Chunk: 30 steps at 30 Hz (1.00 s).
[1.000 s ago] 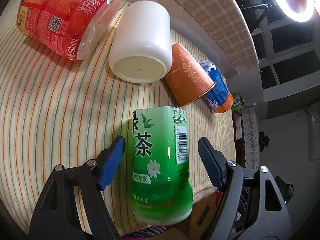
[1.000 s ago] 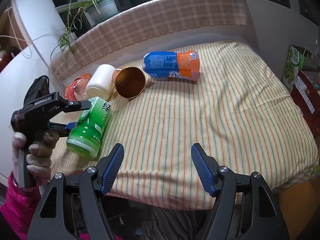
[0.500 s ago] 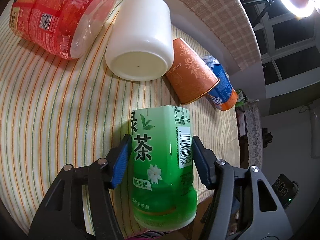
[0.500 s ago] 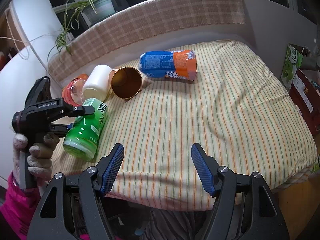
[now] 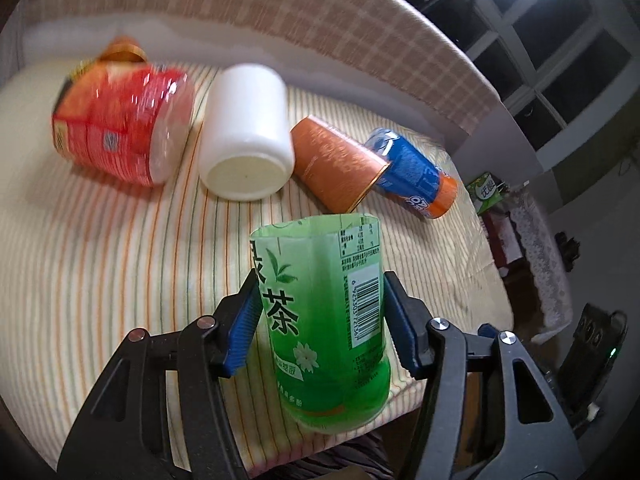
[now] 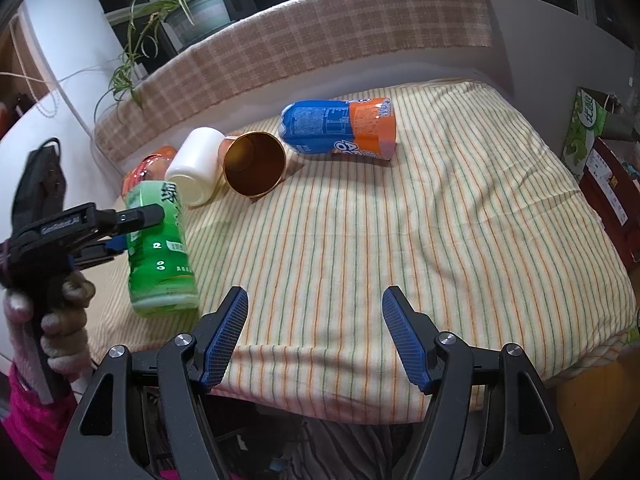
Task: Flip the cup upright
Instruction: 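Rotate the held green bottle upright with the left tool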
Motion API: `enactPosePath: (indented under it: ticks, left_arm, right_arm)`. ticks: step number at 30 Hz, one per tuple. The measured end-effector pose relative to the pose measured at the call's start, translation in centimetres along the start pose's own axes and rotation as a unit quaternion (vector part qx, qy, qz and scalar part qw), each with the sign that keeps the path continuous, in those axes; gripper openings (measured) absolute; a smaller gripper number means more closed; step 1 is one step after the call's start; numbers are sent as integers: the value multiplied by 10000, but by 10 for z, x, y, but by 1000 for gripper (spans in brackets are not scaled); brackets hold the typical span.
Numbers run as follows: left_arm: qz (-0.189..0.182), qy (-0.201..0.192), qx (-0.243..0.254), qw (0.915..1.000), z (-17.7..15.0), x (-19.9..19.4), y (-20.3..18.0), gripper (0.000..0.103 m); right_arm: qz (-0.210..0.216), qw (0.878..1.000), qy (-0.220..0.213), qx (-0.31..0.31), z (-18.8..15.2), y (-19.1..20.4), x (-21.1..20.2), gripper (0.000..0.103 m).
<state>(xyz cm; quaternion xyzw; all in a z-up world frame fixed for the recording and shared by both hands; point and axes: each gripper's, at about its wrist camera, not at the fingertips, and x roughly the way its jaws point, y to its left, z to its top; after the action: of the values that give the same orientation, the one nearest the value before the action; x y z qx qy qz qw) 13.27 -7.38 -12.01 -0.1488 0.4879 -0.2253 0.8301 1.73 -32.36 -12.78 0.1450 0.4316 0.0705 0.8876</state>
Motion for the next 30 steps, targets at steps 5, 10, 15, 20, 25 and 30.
enactPosePath:
  ticks: [5, 10, 15, 20, 25, 30]
  left_arm:
    - [271, -323, 447, 9981, -5, -11, -16, 59]
    - [528, -623, 840, 9931, -9, -19, -26, 59]
    - [833, -826, 1125, 9867, -11, -17, -31, 59]
    - [1111, -1070, 1374, 9784, -15, -17, -37, 59]
    - [1417, -1500, 1770, 9623, -23, -19, -49, 59]
    - [1439, -1710, 1796, 9580, -26, -18, -49, 59]
  right_arm:
    - [3, 10000, -28, -33, 0, 3, -1, 70]
    - [0, 10000, -63, -24, 1, 1, -3, 70]
    - [7, 10000, -88, -2, 0, 1, -5, 70]
    - [-3, 10000, -99, 2, 0, 0, -6, 69]
    - [-48, 9999, -162, 3, 1, -1, -9, 69]
    - [-105, 9997, -207, -10, 1, 0, -10, 69]
